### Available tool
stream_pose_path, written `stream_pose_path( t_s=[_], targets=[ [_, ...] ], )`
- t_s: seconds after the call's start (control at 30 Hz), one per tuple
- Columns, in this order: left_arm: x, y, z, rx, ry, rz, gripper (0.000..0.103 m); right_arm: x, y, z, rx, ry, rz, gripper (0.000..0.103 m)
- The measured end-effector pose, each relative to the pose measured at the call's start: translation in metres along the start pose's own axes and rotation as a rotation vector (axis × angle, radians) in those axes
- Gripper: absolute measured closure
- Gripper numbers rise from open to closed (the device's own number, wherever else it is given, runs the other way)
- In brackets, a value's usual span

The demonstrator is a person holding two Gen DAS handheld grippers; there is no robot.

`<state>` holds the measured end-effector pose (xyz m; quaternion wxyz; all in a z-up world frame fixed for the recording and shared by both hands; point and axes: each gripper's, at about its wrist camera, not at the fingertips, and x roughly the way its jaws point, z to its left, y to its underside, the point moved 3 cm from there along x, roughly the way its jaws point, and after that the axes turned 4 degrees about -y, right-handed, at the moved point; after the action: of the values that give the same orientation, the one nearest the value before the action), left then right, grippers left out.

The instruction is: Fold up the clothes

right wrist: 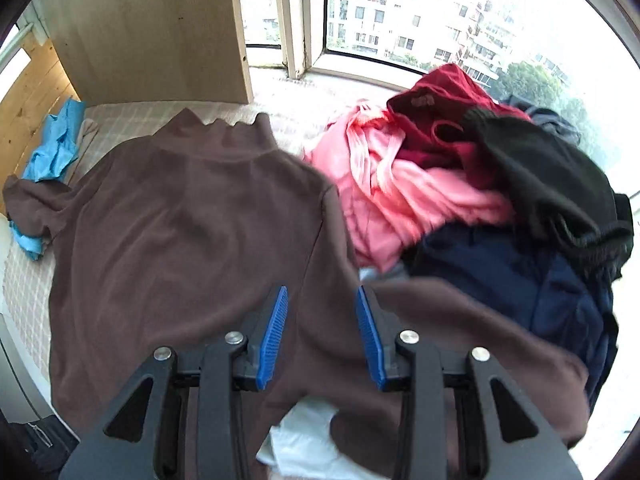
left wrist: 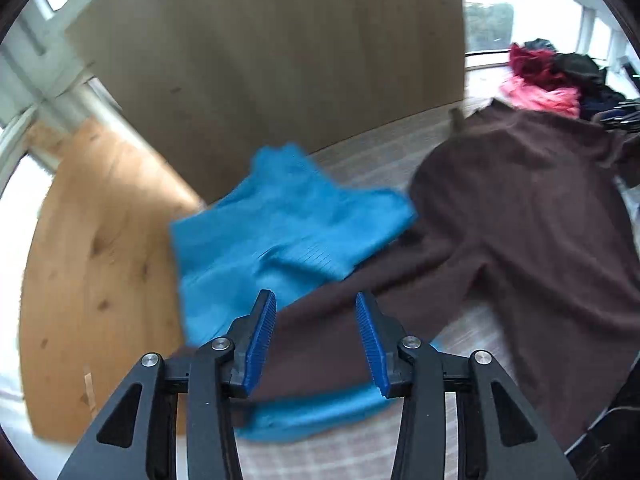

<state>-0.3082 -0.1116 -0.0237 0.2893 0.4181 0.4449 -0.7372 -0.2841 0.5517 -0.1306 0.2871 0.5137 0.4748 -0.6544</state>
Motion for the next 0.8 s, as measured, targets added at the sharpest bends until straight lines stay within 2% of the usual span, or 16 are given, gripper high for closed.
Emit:
stream_pose_path(
  t_s=[0.07,0.13,0.23,0.3,0.4,0.47,0.5,0.53,0.7,0.8],
  targets=[
    [0.026,-0.042,-0.031,0.044,0.098,-0.017,0.058,0.022,-0.025,0.002,-0.052,0.012,0.016,0.066],
    [0.061,-0.071,-0.059,0.1,0.128,0.003,0.058,0.045,-0.042,0.005,-0.097,0.046,0.052,0.065],
    [0.115,-0.09,-0.089,0.202,0.104,0.072,0.058,0.075,-0.048,0.008,-0.16,0.114,0.119,0.065],
    [0.141,-0.093,-0.099,0.235,0.105,0.115,0.058,0.089,-0.044,0.008,-0.192,0.137,0.164,0.066],
    [0.17,-0.101,-0.107,0.217,0.144,0.165,0.058,0.098,-0.037,0.01,-0.212,0.132,0.187,0.066],
    [0.181,-0.107,-0.111,0.211,0.14,0.177,0.058,0.1,-0.036,0.011,-0.208,0.13,0.175,0.066],
    [0.184,-0.11,-0.113,0.21,0.135,0.178,0.058,0.099,-0.038,0.011,-0.201,0.124,0.164,0.075],
    [0.186,-0.113,-0.116,0.196,0.145,0.173,0.058,0.097,-0.04,0.012,-0.195,0.116,0.152,0.095],
    [0.194,-0.119,-0.129,0.123,0.221,0.137,0.058,0.086,-0.046,0.01,-0.16,0.078,0.116,0.098],
    [0.202,-0.113,-0.133,0.112,0.205,0.125,0.063,0.071,-0.051,-0.004,-0.137,0.093,0.052,0.098]
  ],
)
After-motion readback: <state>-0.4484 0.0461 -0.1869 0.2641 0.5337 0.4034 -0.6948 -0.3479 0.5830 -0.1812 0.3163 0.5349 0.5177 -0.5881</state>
